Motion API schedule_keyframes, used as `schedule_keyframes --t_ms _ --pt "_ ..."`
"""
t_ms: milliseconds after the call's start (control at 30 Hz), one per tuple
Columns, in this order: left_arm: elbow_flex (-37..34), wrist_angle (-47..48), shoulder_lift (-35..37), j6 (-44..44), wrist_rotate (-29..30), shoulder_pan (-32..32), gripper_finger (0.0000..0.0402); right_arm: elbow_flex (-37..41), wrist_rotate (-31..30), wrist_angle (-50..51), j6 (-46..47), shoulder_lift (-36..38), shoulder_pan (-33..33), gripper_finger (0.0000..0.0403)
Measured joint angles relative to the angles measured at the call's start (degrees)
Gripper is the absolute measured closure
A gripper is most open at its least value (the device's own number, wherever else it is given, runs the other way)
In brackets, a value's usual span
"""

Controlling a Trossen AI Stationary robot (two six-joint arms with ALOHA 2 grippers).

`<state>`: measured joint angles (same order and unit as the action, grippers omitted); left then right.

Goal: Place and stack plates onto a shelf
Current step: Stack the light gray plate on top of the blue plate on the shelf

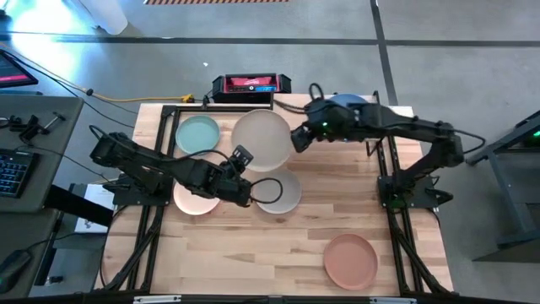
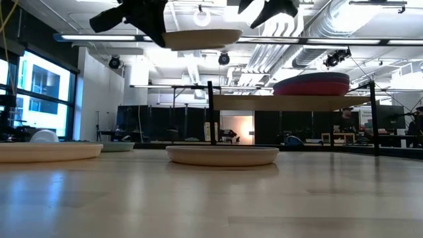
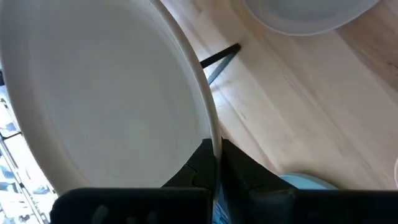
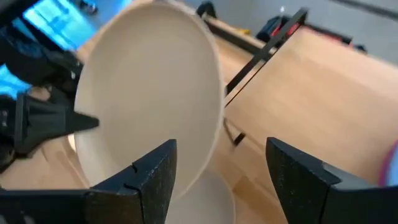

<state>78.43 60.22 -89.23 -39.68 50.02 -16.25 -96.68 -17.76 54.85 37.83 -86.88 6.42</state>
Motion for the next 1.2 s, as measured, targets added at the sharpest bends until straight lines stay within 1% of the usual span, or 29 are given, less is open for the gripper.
schedule_keyframes --t_ms 367,500,567,633,733,867,1000,1033,1067,1200 --pt "0.0 0.0 0.0 0.0 0.1 0.0 0.0401 0.0 1.4 0.2 4.4 -4.9 0.0 0.0176" --pt "0.0 -0.1 0.0 0.0 0.2 0.0 0.0401 0.0 1.4 0.1 5.3 -5.5 0.0 0.0177" --pt "0.0 -0.1 0.0 0.0 0.2 0.0 0.0401 0.0 1.5 0.3 5.8 -5.8 0.1 0.0184" --pt "0.0 -0.1 0.0 0.0 0.2 0.0 0.0401 0.0 1.8 0.2 6.0 -5.7 0.1 0.0199" --pt "0.0 -0.1 0.0 0.0 0.2 0.0 0.0401 0.0 1.9 0.2 7.4 -5.7 0.1 0.0235" --pt "0.0 -0.1 0.0 0.0 0.2 0.0 0.0401 0.0 2.0 0.2 8.7 -5.7 0.1 0.0299" --pt "0.0 -0.1 0.0 0.0 0.9 0.0 0.0397 0.0 2.1 0.2 9.8 -5.7 0.1 0.0375" --pt "0.0 -0.1 0.0 0.0 1.2 0.0 0.0395 0.0 2.0 0.2 9.9 -5.7 0.1 0.0388" --pt "0.0 -0.2 0.0 0.1 1.4 0.0 0.0393 0.0 1.9 0.2 10.0 -5.7 0.1 0.0394" --pt "0.0 -0.3 0.0 1.7 1.6 0.0 0.0384 0.0 2.0 0.2 11.3 -5.7 0.1 0.0388"
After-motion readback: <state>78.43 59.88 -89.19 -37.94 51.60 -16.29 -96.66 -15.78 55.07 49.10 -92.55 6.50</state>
